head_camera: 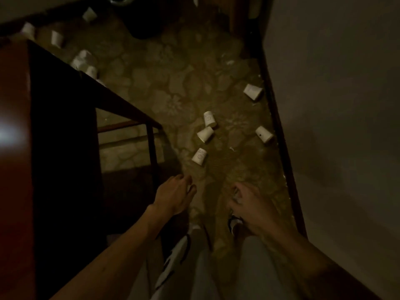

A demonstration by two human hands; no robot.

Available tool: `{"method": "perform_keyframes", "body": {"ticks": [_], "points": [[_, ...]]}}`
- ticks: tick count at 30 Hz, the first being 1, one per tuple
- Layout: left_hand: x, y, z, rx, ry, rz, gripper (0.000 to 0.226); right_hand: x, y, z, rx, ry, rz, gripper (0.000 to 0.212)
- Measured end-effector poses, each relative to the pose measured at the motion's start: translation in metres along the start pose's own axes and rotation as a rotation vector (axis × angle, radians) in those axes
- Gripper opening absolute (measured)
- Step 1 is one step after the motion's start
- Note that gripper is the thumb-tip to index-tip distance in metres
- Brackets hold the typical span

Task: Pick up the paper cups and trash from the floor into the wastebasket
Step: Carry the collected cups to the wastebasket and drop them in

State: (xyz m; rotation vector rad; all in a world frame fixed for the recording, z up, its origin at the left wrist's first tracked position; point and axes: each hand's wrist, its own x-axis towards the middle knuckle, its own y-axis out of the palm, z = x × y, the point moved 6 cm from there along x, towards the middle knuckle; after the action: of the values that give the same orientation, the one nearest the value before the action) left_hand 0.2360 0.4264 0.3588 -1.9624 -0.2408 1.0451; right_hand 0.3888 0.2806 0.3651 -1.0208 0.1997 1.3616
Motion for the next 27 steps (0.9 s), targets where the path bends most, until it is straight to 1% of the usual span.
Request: {"method": "perform_keyframes", "body": {"ticks": [3,6,8,11,14,16,18,21,23,25,27], "points": [[0.049,0.034,0.02,-0.121,-0.065,0.031,0.032,0.063,0.003,-0.016,-0.075,-0.01,0.047,0.036],[0.097,0.078,0.045,-0.296,-0.205,0.066,0.04,0.129,0.025,-0.034,-0.14,-0.013,0.126,0.039],[0.131,0.111,0.063,-0.372,-0.272,0.089,0.045,0.174,0.046,-0.048,-0.179,-0.001,0.18,0.041],[0.183,0.163,0.093,-0.444,-0.32,0.142,0.049,0.244,0.083,-0.066,-0.21,-0.023,0.239,0.045],[0.236,0.208,0.126,-0.566,-0.349,0.174,0.064,0.313,0.116,-0.083,-0.212,-0.034,0.276,0.054],[0.27,0.232,0.146,-0.566,-0.341,0.142,0.071,0.357,0.134,-0.096,-0.234,-0.057,0.293,0.062],[0.302,0.253,0.164,-0.535,-0.308,0.083,0.072,0.396,0.146,-0.106,-0.259,-0.14,0.287,0.066],[0.341,0.285,0.181,-0.508,-0.266,0.036,0.079,0.443,0.168,-0.119,-0.539,-0.367,0.273,0.07],[0.357,0.309,0.187,-0.49,-0.222,0.041,0.086,0.464,0.189,-0.131,-0.661,-0.449,0.304,0.076],[0.367,0.326,0.189,-0.415,-0.146,0.034,0.091,0.478,0.204,-0.141,-0.685,-0.522,0.311,0.078],[0.369,0.327,0.189,-0.348,-0.071,0.025,0.09,0.483,0.213,-0.142,-0.671,-0.598,0.309,0.075]]}}
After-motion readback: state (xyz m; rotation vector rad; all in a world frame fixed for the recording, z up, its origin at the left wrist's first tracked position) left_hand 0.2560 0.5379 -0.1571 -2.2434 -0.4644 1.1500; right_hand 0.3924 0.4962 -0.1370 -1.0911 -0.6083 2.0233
